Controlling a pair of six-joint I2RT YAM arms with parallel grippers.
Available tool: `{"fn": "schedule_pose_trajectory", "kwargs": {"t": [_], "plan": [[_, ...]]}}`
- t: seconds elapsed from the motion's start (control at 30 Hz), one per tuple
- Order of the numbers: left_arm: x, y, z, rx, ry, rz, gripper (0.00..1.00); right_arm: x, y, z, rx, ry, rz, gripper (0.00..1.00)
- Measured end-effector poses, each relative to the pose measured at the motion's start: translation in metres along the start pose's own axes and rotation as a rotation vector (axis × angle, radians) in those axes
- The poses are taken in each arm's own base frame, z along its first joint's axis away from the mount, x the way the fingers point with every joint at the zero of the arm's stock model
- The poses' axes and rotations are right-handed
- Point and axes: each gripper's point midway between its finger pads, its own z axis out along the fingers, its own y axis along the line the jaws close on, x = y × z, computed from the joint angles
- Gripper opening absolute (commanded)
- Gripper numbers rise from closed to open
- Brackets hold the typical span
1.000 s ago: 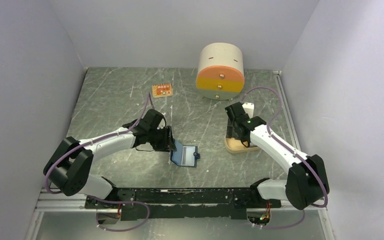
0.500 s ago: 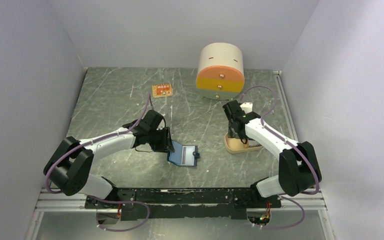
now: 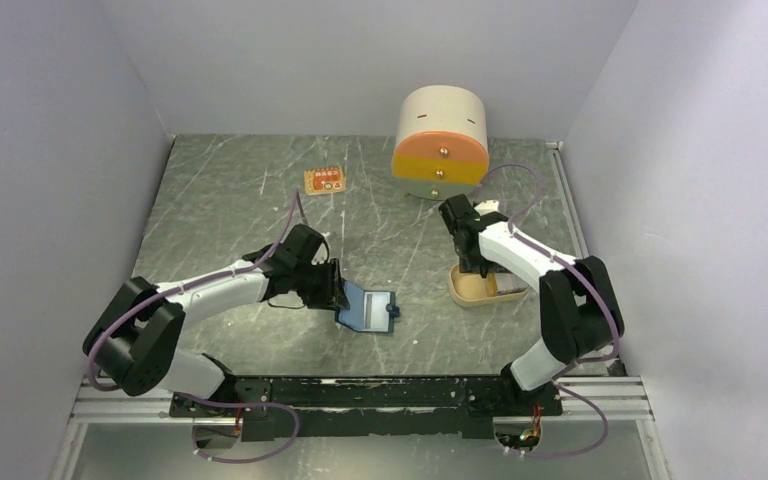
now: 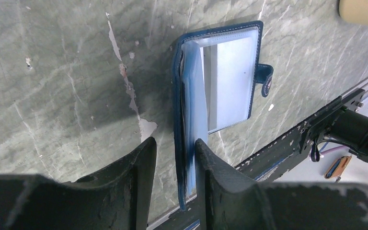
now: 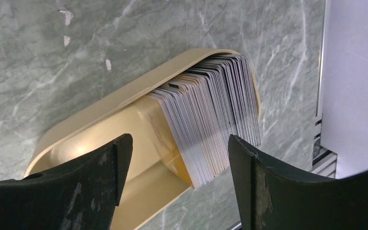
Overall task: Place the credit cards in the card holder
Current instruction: Pick up the credit card from the storage box.
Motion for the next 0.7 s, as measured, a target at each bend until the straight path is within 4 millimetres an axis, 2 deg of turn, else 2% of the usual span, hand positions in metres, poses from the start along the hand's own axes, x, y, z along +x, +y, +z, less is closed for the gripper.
{"fn": "schedule_pose_trajectory", "kwargs": {"t": [0.7], "plan": [[0.002, -0.001, -0.002, 0.009, 0.004, -0.001, 0.39, -0.002, -0.012, 0.014, 0.071, 0.045, -0.057, 0.68]]}}
